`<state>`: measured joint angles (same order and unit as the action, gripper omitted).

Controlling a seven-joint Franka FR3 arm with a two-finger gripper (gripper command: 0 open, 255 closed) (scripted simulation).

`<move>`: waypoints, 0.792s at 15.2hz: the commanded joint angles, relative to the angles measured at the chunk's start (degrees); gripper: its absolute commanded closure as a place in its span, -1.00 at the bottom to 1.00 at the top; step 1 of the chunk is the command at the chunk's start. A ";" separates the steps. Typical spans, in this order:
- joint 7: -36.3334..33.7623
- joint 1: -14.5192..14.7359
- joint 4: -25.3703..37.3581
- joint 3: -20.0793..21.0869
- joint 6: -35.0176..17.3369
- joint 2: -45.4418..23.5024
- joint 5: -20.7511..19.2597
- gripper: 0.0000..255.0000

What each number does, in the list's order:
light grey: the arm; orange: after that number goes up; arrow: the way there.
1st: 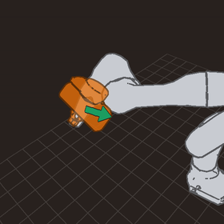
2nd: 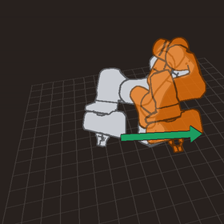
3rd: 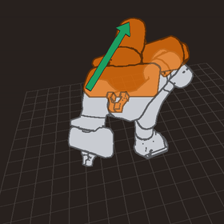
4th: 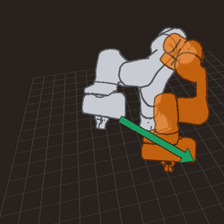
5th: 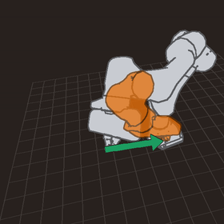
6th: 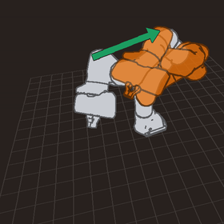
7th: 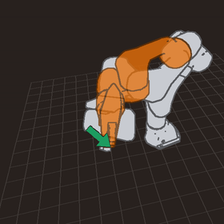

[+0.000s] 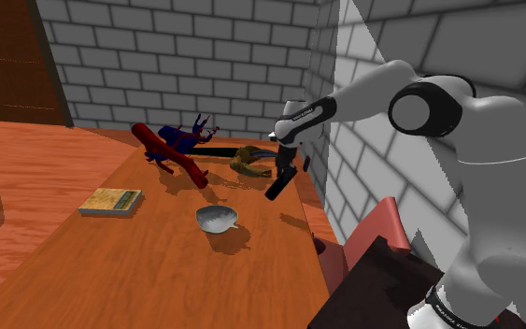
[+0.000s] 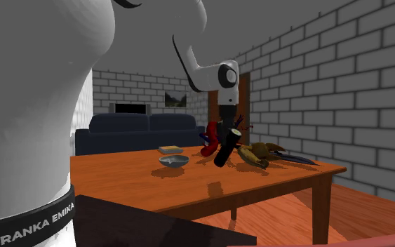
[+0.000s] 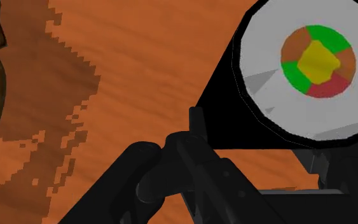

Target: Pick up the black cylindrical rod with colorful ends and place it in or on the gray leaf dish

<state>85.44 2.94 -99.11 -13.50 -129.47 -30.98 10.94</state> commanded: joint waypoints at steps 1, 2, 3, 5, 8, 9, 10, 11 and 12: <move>-2.44 1.77 0.44 0.40 0.10 -0.19 -0.29 1.00; -3.66 2.67 0.81 0.62 0.25 -0.35 -0.44 1.00; -4.88 3.57 1.25 0.83 0.43 -0.55 -0.57 1.00; -7.31 5.32 2.36 1.26 0.88 -1.08 -0.84 1.00; -10.90 7.85 4.59 1.92 1.80 -2.23 -1.22 1.00; -12.08 8.67 5.49 2.14 2.17 -2.70 -1.33 1.00; -13.25 9.48 6.47 2.35 2.58 -3.23 -1.45 1.00; -14.41 10.28 7.53 2.56 3.02 -3.80 -1.56 1.00; -15.56 11.07 8.68 2.77 3.50 -4.42 -1.66 1.00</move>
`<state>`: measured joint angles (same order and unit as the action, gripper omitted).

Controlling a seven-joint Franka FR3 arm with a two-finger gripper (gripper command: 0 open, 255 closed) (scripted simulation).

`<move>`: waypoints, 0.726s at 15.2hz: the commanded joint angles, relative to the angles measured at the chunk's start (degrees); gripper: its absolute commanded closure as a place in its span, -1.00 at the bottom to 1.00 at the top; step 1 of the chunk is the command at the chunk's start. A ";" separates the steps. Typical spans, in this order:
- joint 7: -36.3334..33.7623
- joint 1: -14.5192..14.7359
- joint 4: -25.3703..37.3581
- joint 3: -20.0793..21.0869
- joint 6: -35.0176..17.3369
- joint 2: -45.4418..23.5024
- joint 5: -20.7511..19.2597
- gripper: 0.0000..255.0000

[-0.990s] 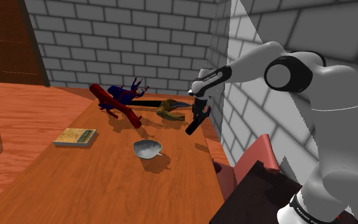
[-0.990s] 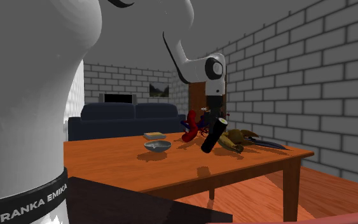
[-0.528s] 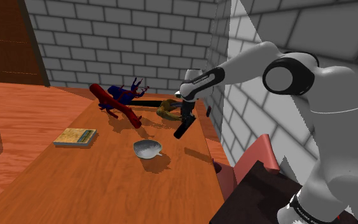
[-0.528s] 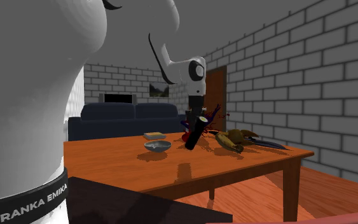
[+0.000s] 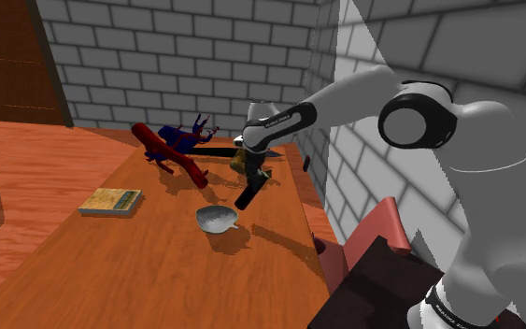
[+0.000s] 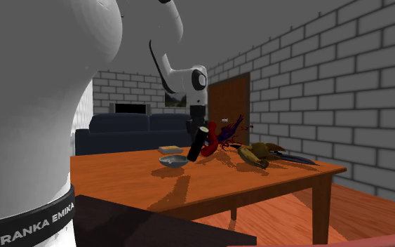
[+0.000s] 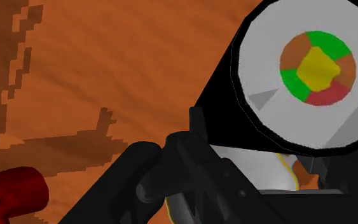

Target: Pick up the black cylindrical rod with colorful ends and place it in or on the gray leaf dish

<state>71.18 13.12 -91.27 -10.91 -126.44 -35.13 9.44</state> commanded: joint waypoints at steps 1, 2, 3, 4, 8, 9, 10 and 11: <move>-2.44 1.65 2.08 0.38 0.99 -0.95 -0.26 1.00; -3.57 2.41 3.41 0.58 1.55 -1.67 -0.36 1.00; -4.69 3.15 4.84 0.78 2.15 -2.46 -0.46 1.00; -5.81 3.87 6.37 0.98 2.80 -3.30 -0.56 1.00; -10.15 6.59 13.68 1.74 5.91 -7.32 -0.92 1.00; -11.21 7.23 15.86 1.92 6.85 -8.52 -1.00 1.00; -11.66 7.50 16.83 1.99 7.27 -9.06 -1.03 1.00; -11.62 7.49 16.65 2.03 6.73 -9.41 -0.97 1.00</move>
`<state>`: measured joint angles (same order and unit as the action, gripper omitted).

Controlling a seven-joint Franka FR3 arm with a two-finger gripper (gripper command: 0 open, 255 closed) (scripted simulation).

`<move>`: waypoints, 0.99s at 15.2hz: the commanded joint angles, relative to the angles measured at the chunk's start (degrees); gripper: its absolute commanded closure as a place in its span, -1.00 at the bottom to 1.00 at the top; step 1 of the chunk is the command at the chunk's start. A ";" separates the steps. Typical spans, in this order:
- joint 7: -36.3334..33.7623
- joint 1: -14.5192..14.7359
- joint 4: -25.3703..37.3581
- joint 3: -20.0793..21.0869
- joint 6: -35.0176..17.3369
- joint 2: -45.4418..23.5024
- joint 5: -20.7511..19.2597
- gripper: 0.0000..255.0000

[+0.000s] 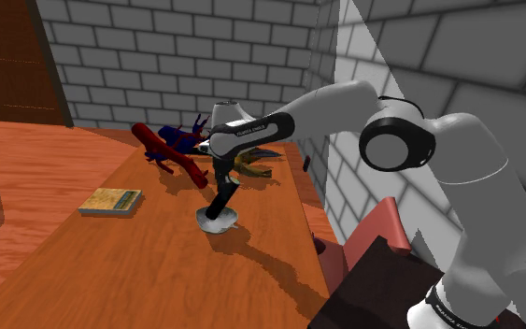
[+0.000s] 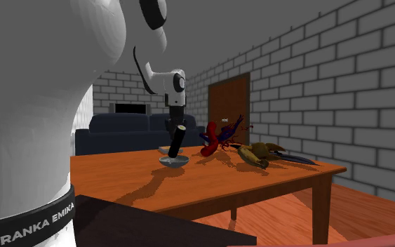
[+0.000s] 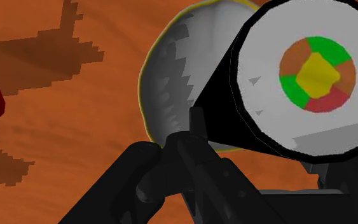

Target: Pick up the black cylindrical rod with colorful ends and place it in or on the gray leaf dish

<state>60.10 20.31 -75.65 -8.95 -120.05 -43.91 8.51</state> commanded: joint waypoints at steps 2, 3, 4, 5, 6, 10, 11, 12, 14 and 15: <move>-0.46 0.27 0.69 0.15 -0.72 -1.37 0.08 1.00; -0.41 0.25 0.55 0.20 -1.24 -1.75 0.14 1.00; -0.37 0.23 0.43 0.24 -1.75 -2.14 0.19 1.00; -0.33 0.21 0.33 0.29 -2.25 -2.54 0.25 1.00; -0.30 0.19 0.28 0.34 -2.73 -2.98 0.31 1.00; -0.14 0.09 0.08 0.53 -4.66 -4.70 0.54 1.00; -0.11 0.05 0.11 0.59 -5.10 -5.18 0.60 1.00; -0.07 0.02 0.13 0.64 -5.55 -5.65 0.65 1.00; 0.00 -0.04 0.22 0.74 -6.43 -6.62 0.77 1.00; 0.03 -0.07 0.28 0.79 -6.85 -7.10 0.82 1.00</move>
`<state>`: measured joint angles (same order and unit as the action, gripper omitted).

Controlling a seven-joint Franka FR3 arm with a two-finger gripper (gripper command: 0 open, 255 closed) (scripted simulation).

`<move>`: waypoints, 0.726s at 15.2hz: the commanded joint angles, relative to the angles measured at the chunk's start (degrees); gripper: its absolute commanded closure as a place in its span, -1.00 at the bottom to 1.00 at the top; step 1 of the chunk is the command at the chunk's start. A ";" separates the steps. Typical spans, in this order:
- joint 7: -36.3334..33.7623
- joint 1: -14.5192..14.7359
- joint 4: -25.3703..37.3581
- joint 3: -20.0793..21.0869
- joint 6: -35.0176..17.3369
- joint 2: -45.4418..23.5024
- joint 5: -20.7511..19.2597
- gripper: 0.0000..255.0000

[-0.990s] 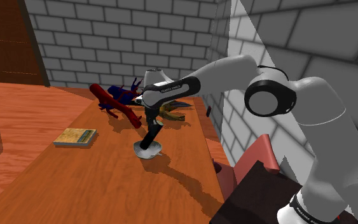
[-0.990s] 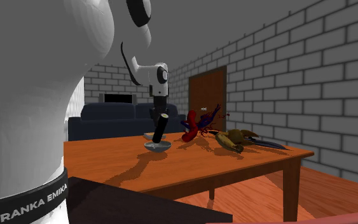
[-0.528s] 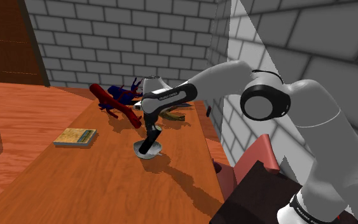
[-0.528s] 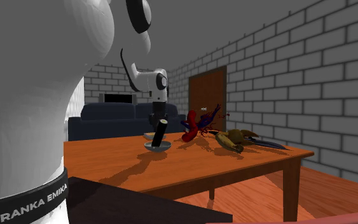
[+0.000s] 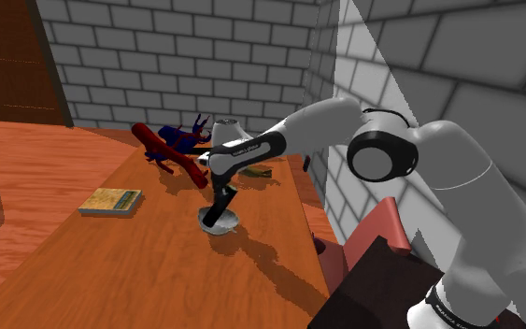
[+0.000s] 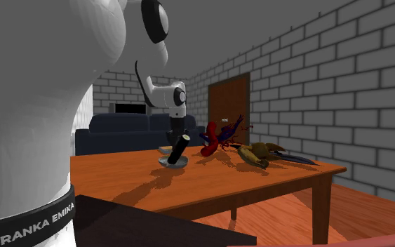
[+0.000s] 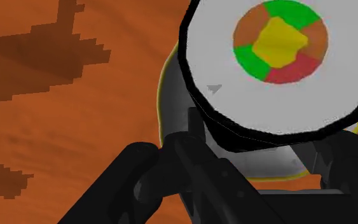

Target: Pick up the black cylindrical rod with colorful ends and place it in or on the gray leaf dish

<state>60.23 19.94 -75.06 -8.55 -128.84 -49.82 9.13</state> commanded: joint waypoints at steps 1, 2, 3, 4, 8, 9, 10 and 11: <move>-0.13 0.24 -0.31 0.48 1.94 -1.18 0.12 1.00; -0.15 0.22 -0.31 0.51 1.94 -1.17 0.09 1.00; -0.15 0.22 -0.31 0.51 1.94 -1.17 0.09 1.00; -0.15 0.22 -0.30 0.51 1.94 -1.18 0.09 1.00; -0.17 0.23 -0.24 0.51 1.96 -1.22 0.09 -1.00; -0.16 0.22 -0.25 0.50 2.03 -1.14 0.08 -1.00; -0.16 0.21 -0.15 0.50 2.06 -1.21 0.08 -1.00; -0.15 0.20 -0.11 0.50 2.07 -1.23 0.08 -1.00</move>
<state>60.08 20.14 -75.20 -8.06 -126.79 -51.02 9.21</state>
